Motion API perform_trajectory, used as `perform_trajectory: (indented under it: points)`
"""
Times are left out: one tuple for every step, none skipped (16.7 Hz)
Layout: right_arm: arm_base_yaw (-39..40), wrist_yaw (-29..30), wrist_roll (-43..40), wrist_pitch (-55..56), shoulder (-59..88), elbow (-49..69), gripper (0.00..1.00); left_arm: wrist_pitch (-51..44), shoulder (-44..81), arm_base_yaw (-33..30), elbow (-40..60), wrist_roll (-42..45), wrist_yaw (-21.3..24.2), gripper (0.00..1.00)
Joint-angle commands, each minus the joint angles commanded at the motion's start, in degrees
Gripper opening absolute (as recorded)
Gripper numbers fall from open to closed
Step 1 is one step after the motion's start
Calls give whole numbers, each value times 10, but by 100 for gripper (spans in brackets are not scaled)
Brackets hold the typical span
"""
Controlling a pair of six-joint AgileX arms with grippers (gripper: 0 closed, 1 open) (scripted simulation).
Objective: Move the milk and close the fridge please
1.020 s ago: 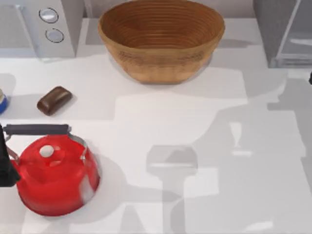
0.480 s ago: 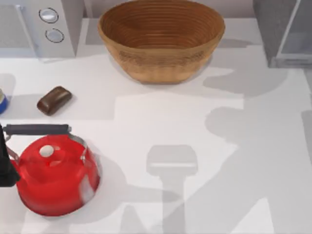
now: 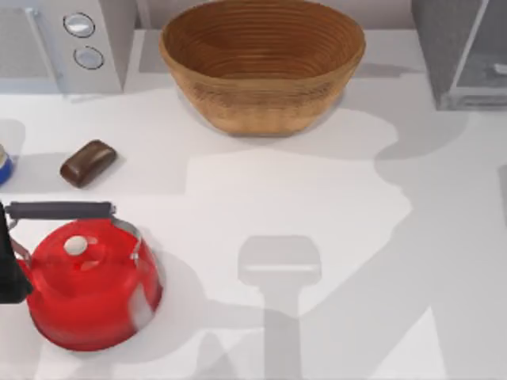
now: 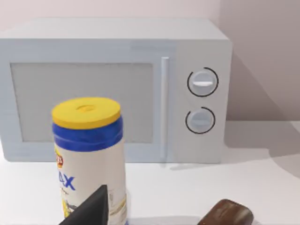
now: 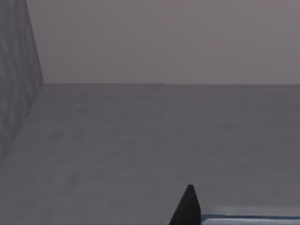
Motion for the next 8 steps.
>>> perform_trajectory:
  points:
    - [0,0,0,0,0,0,0,0,0,0,0,0,0,100]
    - [3,1,1,1,-2,-2,0,0,0,0,0,0,0,100]
    - [2,1,1,1,-2,-2,0,0,0,0,0,0,0,100]
    - [2,1,0,1,-1,-1,0,0,0,0,0,0,0,100]
    - [1,0,0,0,-1,-1,0,0,0,0,0,0,0,100]
    - [0,0,0,0,0,0,0,0,0,0,0,0,0,100]
    - [0,0,0,0,0,0,0,0,0,0,0,0,0,100]
    - [0,0,0,0,0,0,0,0,0,0,0,0,0,100]
